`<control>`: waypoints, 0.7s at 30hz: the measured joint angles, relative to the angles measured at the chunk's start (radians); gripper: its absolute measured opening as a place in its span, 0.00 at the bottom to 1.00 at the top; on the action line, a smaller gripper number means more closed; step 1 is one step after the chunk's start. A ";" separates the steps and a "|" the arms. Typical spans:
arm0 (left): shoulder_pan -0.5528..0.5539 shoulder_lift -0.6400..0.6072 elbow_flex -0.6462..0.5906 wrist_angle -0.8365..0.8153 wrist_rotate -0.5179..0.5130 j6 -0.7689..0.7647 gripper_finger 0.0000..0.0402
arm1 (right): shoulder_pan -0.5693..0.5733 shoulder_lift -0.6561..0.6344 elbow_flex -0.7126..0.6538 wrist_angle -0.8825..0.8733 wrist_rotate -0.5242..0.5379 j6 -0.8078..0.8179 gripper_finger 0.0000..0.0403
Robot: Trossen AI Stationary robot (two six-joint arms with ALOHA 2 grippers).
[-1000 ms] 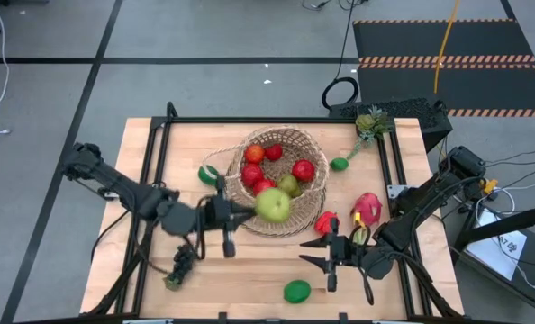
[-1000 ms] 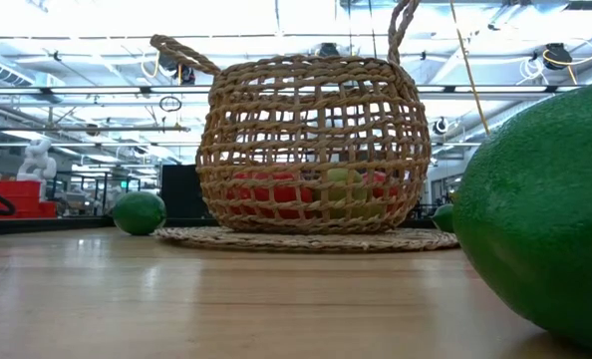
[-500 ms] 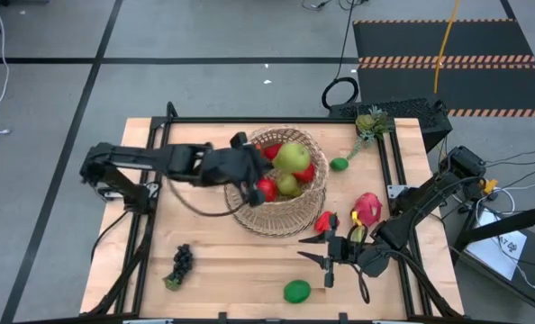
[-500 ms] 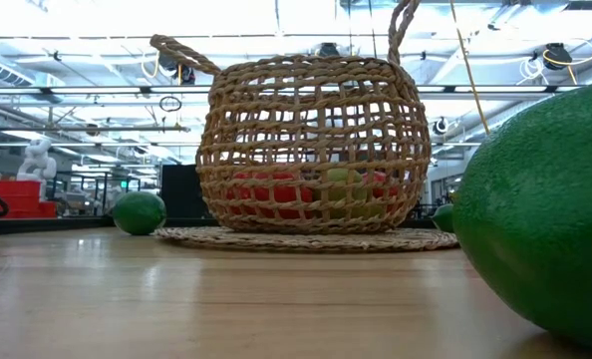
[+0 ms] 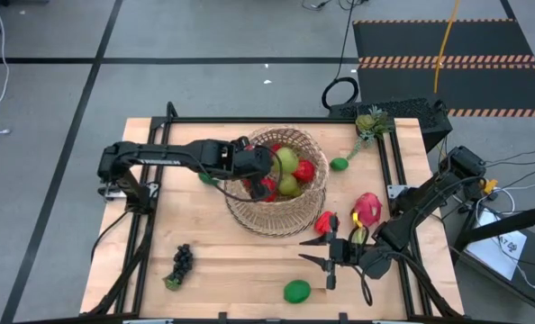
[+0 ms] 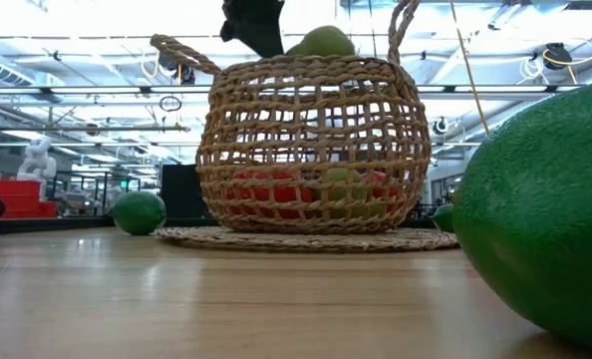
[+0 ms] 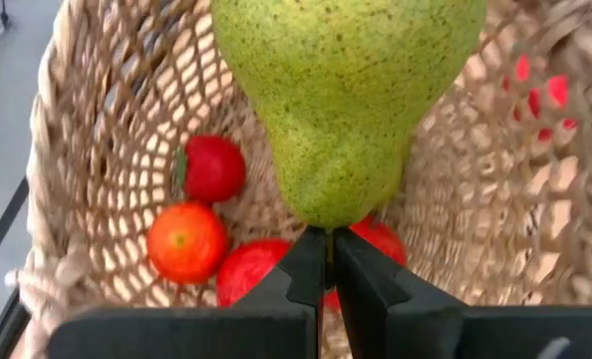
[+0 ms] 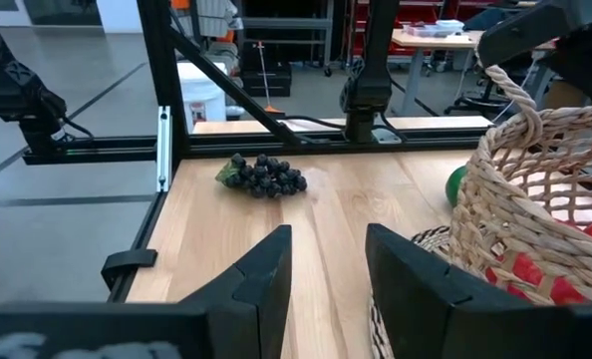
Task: Build produce basket
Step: Put the green pear into the basket, then put the red bell pepper into the basket
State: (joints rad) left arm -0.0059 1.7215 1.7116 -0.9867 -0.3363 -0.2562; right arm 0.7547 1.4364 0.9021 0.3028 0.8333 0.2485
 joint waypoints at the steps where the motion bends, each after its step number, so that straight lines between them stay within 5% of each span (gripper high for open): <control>1: 0.000 0.002 0.000 0.002 0.000 -0.002 0.05 | 0.000 0.000 0.000 0.000 0.000 0.000 0.32; 7: -0.010 -0.002 0.000 0.003 -0.012 -0.008 0.09 | 0.000 0.000 0.000 0.008 0.000 0.000 0.32; 16: -0.030 -0.008 0.000 -0.005 -0.013 -0.039 0.39 | 0.000 0.000 0.000 0.022 -0.027 0.000 0.32; 21: -0.072 -0.052 0.000 -0.001 -0.029 -0.038 0.48 | 0.000 0.000 0.000 0.022 -0.027 0.000 0.32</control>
State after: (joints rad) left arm -0.0781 1.6693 1.7119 -0.9872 -0.3657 -0.2943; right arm 0.7547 1.4364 0.9024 0.3249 0.8066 0.2489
